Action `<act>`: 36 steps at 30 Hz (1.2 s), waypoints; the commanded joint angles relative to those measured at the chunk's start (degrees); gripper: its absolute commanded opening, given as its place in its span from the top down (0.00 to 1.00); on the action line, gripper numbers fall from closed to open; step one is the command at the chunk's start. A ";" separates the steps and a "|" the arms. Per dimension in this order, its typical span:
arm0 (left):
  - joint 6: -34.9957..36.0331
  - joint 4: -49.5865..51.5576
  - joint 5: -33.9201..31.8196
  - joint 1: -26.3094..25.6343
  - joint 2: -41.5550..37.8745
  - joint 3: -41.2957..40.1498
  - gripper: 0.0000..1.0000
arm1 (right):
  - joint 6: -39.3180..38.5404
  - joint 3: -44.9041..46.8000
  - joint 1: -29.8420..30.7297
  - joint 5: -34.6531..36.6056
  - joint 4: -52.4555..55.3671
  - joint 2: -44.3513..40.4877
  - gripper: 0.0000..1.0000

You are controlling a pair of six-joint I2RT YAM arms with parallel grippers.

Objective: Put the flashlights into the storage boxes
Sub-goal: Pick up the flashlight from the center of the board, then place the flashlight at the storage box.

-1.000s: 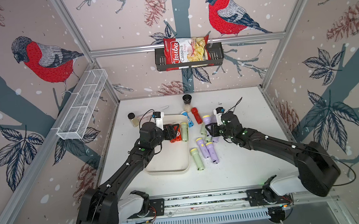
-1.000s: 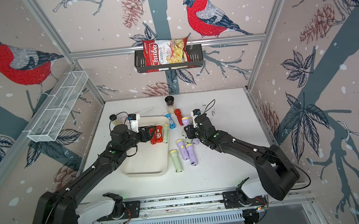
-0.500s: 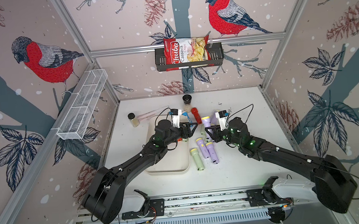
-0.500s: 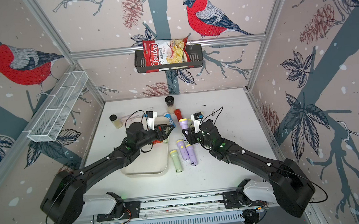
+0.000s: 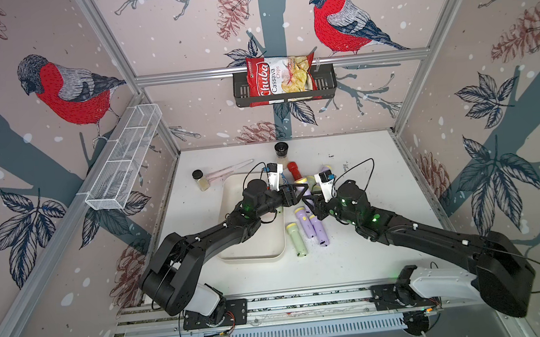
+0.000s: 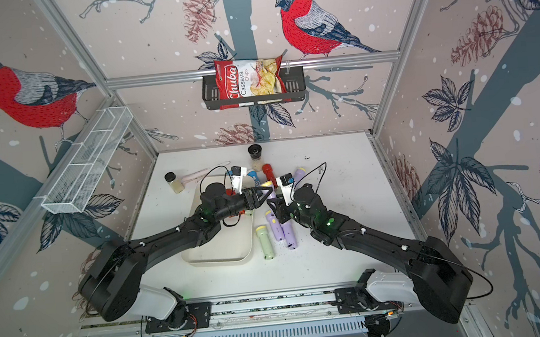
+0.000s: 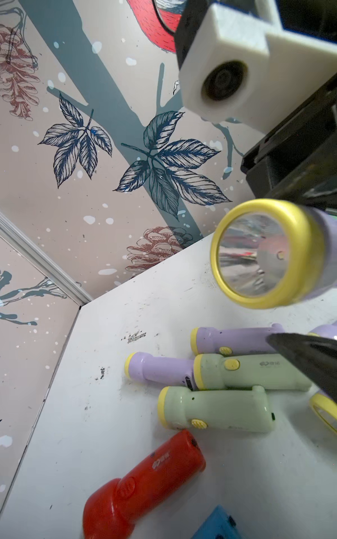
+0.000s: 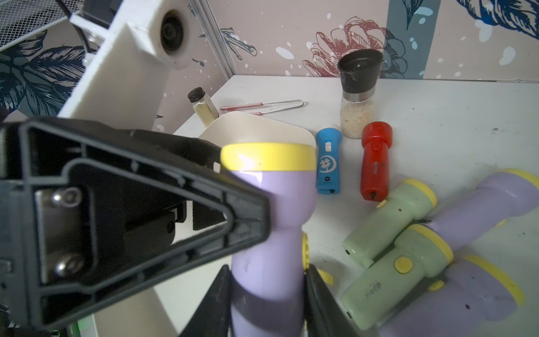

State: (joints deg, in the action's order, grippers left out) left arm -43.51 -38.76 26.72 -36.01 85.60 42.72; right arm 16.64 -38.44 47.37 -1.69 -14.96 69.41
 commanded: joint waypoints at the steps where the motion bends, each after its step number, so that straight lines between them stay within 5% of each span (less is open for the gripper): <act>1: -1.47 -5.46 0.35 -0.20 0.18 0.09 0.38 | -0.67 -0.70 0.44 1.24 -2.98 0.14 0.68; 9: -1.09 -5.71 -2.03 -0.16 -1.08 -1.04 0.55 | -0.82 -0.99 1.48 1.49 -2.96 1.06 0.68; 17: 2.04 -0.60 -4.54 -0.14 -3.01 -1.18 0.61 | -0.84 -0.85 1.87 2.43 -2.68 0.56 0.63; 19: 2.95 1.44 -5.66 -0.04 -3.79 -1.07 0.61 | -0.25 -0.51 1.89 3.74 -2.55 0.15 0.50; 20: 3.56 2.94 -6.05 0.17 -4.26 -0.99 0.61 | 0.16 -0.29 1.91 4.89 -2.49 -0.18 0.35; 21: 4.28 4.58 -5.95 0.59 -4.66 -0.78 0.60 | 0.39 0.01 1.84 5.64 -2.47 -0.51 0.00; 30: 15.43 37.20 -8.60 11.70 -12.79 2.52 0.60 | 2.61 2.22 -0.79 3.39 -2.85 -2.11 0.01; 36: 22.83 56.86 -11.09 20.07 -10.57 9.04 0.59 | 3.67 2.24 -2.15 1.99 -2.91 -1.25 0.01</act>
State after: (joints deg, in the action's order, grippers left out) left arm -26.37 5.19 17.54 -17.80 74.08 49.89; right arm 19.18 -36.21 45.58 1.56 -16.27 67.88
